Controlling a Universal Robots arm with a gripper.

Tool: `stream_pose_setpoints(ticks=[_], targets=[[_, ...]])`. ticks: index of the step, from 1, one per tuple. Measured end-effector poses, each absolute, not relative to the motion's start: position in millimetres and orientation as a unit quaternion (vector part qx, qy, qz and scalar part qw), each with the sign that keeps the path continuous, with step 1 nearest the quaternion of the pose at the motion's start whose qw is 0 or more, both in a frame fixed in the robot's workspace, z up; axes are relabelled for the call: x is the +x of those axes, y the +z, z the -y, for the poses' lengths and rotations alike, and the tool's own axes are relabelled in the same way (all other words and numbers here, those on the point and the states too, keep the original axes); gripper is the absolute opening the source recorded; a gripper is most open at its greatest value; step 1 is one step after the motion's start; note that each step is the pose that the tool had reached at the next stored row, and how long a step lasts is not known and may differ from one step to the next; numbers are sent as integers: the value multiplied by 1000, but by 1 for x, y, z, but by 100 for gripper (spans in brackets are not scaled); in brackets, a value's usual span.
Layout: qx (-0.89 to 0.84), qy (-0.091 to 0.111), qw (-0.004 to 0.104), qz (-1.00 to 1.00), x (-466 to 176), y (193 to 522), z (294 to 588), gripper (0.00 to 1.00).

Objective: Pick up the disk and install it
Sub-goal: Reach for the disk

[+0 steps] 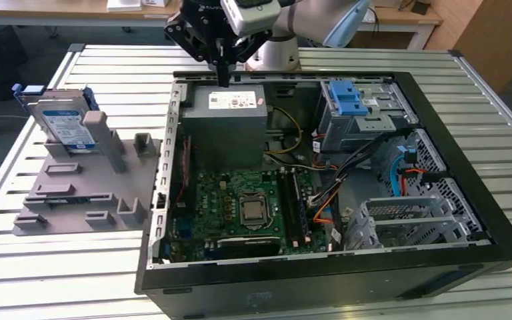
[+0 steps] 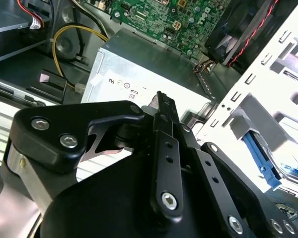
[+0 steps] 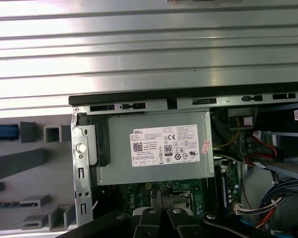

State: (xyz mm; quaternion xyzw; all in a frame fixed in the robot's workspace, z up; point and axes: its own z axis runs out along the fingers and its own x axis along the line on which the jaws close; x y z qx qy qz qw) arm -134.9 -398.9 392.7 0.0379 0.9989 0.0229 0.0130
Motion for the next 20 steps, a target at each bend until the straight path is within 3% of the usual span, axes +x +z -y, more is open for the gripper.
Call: stream_pose_setpoints(ticks=[20], targets=[[38,23,13,-999,-143,392,399,11]])
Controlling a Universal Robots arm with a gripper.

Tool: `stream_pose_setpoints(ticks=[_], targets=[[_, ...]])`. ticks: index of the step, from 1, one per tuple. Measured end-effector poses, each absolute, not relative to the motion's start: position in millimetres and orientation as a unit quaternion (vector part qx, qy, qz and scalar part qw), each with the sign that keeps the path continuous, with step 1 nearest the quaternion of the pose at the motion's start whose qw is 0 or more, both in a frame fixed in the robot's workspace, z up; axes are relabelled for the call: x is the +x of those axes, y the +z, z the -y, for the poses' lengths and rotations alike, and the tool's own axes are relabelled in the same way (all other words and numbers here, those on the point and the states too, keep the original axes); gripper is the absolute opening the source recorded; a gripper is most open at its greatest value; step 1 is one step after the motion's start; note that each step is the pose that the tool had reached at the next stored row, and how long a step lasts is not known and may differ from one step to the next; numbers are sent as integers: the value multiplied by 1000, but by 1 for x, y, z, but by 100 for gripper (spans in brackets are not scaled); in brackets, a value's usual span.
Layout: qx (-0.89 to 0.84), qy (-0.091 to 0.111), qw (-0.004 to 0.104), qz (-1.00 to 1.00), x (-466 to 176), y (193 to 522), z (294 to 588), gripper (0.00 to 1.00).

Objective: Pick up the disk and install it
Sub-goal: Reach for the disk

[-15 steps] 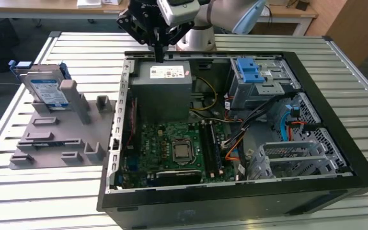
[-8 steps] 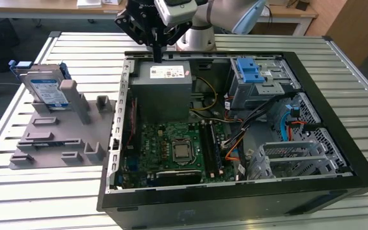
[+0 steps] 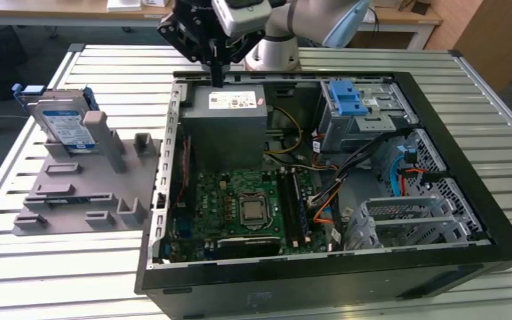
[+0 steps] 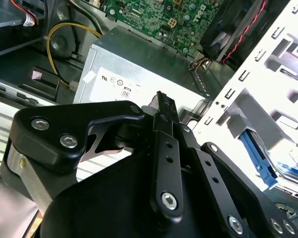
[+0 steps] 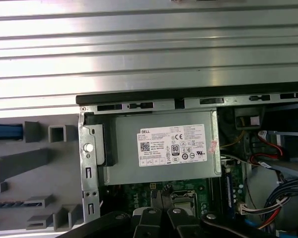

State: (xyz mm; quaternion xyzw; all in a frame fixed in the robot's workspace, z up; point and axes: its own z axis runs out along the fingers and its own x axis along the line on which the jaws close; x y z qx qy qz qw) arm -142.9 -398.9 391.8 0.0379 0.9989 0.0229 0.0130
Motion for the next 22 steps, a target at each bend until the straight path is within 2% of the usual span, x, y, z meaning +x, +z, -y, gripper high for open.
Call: stream_pose_setpoints(ticks=[22], targets=[[38,23,13,-999,-158,391,398,11]])
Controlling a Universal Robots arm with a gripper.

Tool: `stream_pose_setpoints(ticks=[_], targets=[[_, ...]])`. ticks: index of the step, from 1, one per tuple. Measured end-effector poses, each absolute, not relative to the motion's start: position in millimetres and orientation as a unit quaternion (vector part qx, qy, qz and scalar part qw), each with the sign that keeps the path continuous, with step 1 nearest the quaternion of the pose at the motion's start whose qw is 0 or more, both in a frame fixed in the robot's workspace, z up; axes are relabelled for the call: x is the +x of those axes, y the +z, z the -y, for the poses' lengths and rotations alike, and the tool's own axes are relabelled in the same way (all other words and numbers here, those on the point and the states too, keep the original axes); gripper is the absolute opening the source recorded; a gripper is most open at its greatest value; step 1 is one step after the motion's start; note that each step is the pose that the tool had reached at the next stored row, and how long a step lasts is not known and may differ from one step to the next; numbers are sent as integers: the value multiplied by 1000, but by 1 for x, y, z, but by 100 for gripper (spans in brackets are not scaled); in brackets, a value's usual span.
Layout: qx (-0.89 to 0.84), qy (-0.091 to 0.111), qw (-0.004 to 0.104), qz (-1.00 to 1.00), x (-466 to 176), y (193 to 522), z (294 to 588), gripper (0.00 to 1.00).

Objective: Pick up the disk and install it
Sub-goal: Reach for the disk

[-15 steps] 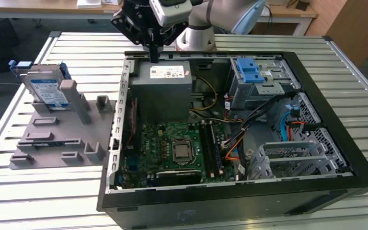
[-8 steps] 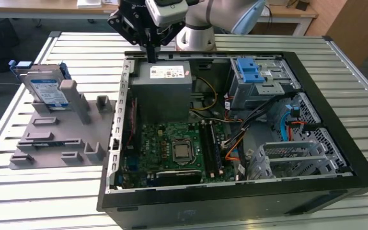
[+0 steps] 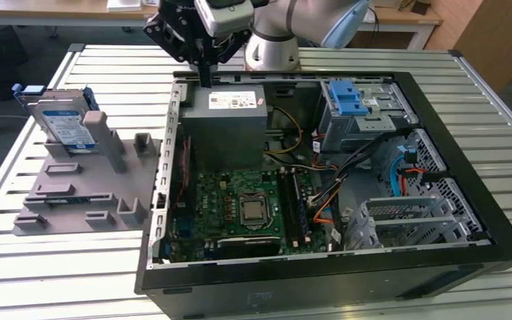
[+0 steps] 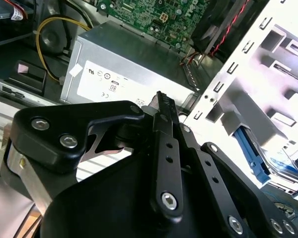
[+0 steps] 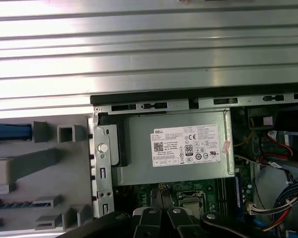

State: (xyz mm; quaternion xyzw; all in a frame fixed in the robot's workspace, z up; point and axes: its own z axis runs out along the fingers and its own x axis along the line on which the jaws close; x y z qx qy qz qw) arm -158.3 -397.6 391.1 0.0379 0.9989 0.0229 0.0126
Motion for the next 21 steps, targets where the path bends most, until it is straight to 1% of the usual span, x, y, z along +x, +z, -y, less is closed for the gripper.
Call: stream_pose_setpoints(ticks=[10,21], targets=[[38,21,9,-999,-171,389,390,11],[38,18,9,-999,-183,387,387,11]])
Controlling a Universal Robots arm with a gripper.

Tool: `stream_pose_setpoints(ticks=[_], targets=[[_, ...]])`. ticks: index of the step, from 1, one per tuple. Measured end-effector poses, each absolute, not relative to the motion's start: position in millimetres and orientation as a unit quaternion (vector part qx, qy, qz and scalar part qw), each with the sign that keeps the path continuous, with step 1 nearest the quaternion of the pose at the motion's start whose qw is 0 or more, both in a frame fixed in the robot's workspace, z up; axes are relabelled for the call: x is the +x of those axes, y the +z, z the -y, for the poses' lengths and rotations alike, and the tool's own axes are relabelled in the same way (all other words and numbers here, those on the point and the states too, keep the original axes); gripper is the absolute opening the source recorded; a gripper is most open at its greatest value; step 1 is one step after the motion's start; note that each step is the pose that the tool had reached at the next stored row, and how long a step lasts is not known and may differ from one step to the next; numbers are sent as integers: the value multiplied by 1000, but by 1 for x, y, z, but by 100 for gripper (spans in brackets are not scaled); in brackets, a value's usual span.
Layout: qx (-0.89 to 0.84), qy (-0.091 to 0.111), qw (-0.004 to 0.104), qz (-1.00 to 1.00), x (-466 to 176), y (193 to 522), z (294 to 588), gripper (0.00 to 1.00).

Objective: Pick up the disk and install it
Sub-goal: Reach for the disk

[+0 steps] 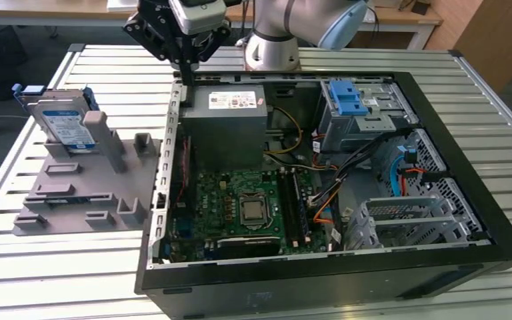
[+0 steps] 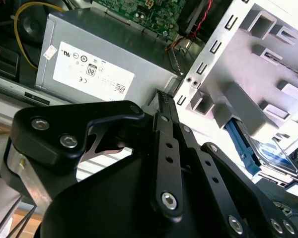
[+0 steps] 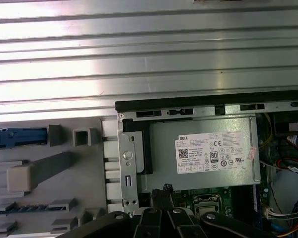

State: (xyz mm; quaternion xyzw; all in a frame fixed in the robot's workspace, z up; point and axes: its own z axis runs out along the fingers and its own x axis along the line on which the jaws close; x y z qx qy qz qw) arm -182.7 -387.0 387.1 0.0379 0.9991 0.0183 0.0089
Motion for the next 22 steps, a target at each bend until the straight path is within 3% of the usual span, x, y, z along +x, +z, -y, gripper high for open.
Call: stream_pose_setpoints(ticks=[22], targets=[[38,18,8,-999,-201,387,384,11]])
